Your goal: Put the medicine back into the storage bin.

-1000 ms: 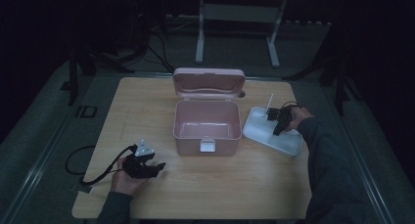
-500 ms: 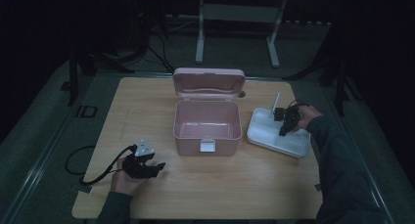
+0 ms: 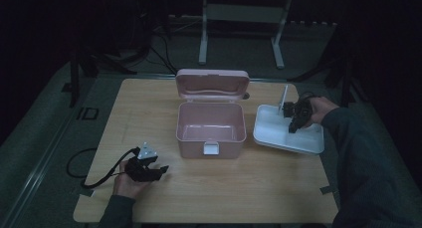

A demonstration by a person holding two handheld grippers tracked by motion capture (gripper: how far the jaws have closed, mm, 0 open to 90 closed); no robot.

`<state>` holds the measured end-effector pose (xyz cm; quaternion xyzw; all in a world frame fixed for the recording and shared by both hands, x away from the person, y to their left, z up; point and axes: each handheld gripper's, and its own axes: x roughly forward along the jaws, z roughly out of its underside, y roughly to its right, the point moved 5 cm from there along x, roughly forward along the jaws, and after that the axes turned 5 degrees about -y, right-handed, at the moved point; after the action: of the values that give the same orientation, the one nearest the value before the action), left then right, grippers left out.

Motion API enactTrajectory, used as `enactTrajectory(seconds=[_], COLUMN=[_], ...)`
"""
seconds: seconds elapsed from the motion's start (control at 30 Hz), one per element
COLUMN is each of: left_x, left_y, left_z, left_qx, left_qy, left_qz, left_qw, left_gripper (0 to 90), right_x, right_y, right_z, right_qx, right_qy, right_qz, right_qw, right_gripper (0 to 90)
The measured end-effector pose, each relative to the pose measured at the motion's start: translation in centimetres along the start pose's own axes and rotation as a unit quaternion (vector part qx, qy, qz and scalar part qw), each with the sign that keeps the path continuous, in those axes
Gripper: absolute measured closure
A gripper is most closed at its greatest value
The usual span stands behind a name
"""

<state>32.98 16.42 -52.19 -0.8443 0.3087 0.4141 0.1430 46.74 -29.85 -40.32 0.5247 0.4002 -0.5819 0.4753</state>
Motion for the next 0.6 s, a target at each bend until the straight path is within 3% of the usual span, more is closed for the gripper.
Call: enactTrajectory(seconds=[0.37, 0.6], left_x=[0.0, 0.1], left_y=[0.0, 0.0], left_z=[0.0, 0.0], left_qx=[0.000, 0.001], left_qy=[0.001, 0.000], left_qz=[0.001, 0.001], left_qw=[1.0000, 1.0000], left_gripper=[40.2, 40.2], right_x=[-4.8, -5.9], right_y=[-1.8, -2.5], right_z=[-1.8, -5.3], right_qx=[-0.044, -0.074], right_qy=[0.025, 0.037], right_qz=[0.011, 0.014], right_qw=[0.9986, 0.9964], right_gripper=[89.1, 89.1])
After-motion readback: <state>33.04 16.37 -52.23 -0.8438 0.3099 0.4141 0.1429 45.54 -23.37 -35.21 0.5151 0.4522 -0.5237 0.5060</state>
